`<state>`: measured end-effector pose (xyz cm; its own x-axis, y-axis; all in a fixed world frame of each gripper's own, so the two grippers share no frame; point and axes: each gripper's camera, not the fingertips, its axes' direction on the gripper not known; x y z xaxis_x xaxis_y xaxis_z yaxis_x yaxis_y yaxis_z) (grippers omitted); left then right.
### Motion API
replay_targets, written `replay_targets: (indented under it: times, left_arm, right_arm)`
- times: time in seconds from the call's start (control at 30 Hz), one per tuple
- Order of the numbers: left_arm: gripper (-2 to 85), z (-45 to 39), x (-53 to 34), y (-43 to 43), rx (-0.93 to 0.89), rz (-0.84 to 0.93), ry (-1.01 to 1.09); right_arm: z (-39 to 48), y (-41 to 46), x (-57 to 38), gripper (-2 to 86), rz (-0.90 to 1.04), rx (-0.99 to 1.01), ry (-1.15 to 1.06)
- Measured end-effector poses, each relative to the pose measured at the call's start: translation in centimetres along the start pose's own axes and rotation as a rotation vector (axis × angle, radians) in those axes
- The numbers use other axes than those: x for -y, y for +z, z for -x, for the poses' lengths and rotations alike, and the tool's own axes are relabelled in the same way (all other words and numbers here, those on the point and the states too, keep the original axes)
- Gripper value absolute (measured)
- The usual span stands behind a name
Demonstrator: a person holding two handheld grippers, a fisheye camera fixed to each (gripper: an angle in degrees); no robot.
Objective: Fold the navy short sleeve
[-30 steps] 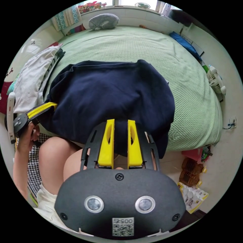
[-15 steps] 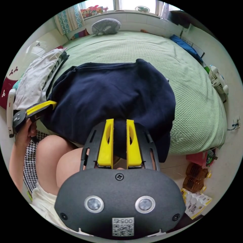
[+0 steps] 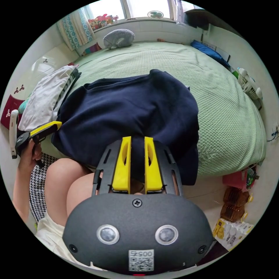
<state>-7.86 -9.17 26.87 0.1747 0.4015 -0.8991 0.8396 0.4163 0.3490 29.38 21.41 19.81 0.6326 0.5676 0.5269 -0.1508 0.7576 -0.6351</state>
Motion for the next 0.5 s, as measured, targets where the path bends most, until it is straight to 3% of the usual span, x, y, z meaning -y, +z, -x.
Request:
replay_targets:
  times: [0.13, 0.3, 0.5]
  left_arm:
    - [-0.4, 2.1, 1.6, -2.0, -0.082, -0.063, -0.045]
    - [-0.4, 2.2, 5.0, -2.9, 0.027, -0.033, -0.026]
    - [-0.3, -0.9, 6.9, -3.3, -0.03, -0.054, 0.075]
  right_arm:
    - [-1.6, -0.1, -0.5, 2.8, 0.0, 0.06, 0.022]
    - [-2.2, -0.2, -0.6, 2.7, 0.017, 0.06, 0.013]
    - [-2.9, -0.4, -1.3, 2.7, 0.012, 0.051, 0.006]
